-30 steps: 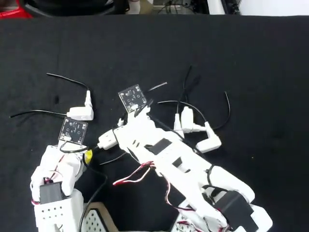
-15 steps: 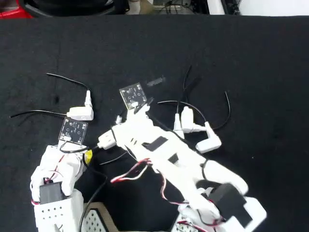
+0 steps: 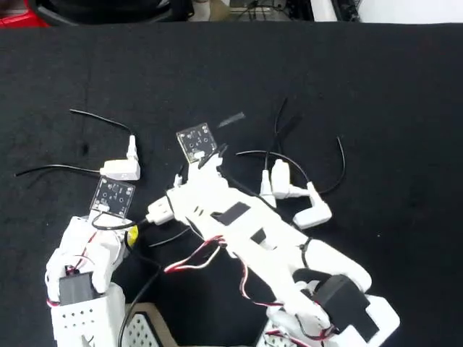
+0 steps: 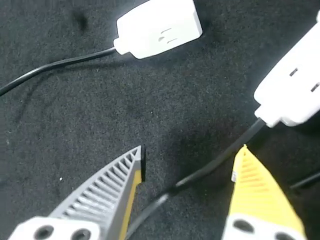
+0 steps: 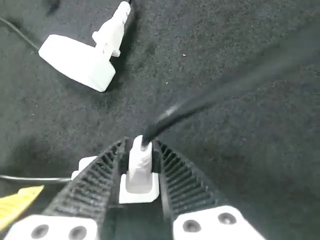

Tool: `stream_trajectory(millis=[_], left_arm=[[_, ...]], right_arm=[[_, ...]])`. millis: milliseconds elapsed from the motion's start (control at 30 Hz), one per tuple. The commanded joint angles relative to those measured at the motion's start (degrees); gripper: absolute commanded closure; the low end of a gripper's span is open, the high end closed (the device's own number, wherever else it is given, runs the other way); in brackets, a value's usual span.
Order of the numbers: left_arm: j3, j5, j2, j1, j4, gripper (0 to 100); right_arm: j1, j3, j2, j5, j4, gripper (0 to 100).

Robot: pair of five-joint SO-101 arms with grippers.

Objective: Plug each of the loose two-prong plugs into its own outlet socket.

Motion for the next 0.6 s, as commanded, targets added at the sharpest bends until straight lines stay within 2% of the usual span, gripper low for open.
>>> stream_trajectory(millis=[0,367,567], left_arm=[[0.31,-0.35,-0.35,0.66,0.53,71],[-0.13,-0.35,-0.35,0.66,2.37,71],[-1.27,-0.09,-0.35,0.66,2.46,71]], right_arm=[[-2.46,2.59,0.04,2.99,1.32,98.7],[-7.38,2.95,-1.27,7.03,3.69,98.7],[-7.65,0.66,-1.10,7.03,12.22,98.7]])
